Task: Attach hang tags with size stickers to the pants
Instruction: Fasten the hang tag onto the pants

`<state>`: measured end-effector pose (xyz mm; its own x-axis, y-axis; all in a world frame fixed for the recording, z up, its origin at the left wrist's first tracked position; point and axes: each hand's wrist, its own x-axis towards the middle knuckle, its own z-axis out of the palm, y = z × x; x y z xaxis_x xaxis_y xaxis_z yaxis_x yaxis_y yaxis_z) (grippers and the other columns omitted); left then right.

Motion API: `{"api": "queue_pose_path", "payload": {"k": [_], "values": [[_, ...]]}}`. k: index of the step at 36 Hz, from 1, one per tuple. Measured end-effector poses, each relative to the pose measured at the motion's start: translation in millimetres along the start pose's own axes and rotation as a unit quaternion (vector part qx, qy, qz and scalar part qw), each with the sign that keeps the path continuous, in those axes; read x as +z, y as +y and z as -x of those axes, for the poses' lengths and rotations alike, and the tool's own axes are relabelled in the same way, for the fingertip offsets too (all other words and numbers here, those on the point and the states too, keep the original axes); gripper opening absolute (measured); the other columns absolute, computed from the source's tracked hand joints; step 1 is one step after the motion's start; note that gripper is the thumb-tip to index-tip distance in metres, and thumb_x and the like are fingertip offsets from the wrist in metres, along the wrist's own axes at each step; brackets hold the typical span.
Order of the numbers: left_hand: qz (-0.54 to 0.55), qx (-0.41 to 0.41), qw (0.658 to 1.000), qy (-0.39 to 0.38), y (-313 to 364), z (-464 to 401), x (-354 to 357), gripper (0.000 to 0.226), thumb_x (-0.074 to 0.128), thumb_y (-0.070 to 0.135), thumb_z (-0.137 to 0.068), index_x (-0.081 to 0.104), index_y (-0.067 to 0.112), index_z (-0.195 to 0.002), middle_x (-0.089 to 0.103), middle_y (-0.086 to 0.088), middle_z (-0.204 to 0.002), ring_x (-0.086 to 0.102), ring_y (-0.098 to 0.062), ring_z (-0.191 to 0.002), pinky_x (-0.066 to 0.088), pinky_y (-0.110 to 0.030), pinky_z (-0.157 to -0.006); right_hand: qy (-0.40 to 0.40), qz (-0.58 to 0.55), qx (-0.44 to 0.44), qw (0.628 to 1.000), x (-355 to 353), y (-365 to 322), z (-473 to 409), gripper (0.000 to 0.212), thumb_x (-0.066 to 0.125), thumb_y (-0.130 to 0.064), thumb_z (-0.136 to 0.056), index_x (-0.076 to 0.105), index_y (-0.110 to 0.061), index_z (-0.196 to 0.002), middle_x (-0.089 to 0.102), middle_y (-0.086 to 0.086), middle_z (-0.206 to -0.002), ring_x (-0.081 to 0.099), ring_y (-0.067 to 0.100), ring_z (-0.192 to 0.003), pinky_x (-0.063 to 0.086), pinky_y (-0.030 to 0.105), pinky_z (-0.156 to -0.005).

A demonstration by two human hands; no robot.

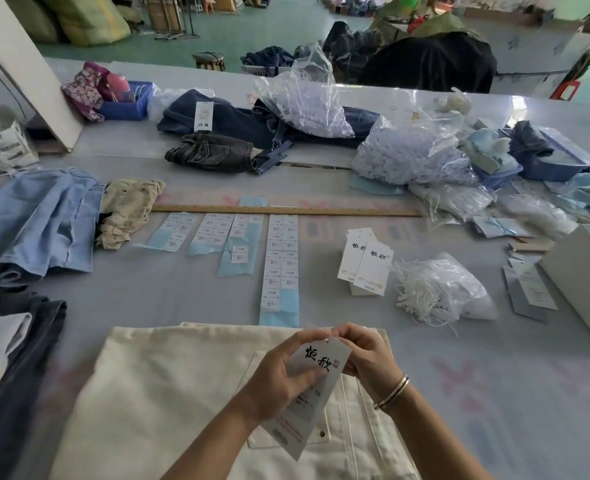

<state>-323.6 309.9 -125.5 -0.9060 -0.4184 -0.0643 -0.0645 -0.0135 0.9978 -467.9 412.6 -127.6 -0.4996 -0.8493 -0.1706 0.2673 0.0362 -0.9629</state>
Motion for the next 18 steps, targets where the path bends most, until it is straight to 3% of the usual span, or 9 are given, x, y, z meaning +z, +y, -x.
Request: {"api": "queue_pose_path", "payload": {"k": [6, 14, 18], "values": [[-0.005, 0.0, 1.0, 0.007, -0.1, 0.1, -0.1, 0.037, 0.065, 0.027, -0.085, 0.057, 0.049, -0.114, 0.067, 0.014, -0.102, 0.067, -0.013, -0.086, 0.053, -0.021, -0.068, -0.005, -0.018, 0.009, 1.0, -1.3, 0.5, 2.4, 0.02, 0.065, -0.026, -0.073, 0.062, -0.006, -0.071, 0.049, 0.011, -0.059, 0.036, 0.012, -0.048, 0.027, 0.021, -0.046], [-0.001, 0.008, 1.0, -0.004, -1.7, -1.9, 0.6, 0.039, 0.065, 0.021, -0.087, 0.059, 0.048, -0.114, 0.068, 0.012, -0.103, 0.067, -0.013, -0.088, 0.053, -0.02, -0.07, -0.01, -0.053, 0.01, 0.999, -0.8, 1.3, 4.3, 0.015, 0.058, -0.018, -0.076, 0.067, -0.017, -0.064, 0.05, 0.0, -0.054, 0.035, 0.007, -0.046, 0.028, 0.018, -0.045], [-0.014, 0.024, 1.0, 0.001, -4.5, -2.8, 3.5, 0.029, 0.061, 0.03, -0.089, 0.062, 0.047, -0.112, 0.069, 0.013, -0.106, 0.067, -0.011, -0.093, 0.052, -0.019, -0.074, -0.001, -0.039, 0.015, 0.999, 0.6, 5.6, 3.7, 0.012, 0.061, -0.02, -0.075, 0.068, -0.014, -0.066, 0.052, 0.003, -0.055, 0.039, 0.009, -0.046, 0.032, 0.017, -0.043]]}}
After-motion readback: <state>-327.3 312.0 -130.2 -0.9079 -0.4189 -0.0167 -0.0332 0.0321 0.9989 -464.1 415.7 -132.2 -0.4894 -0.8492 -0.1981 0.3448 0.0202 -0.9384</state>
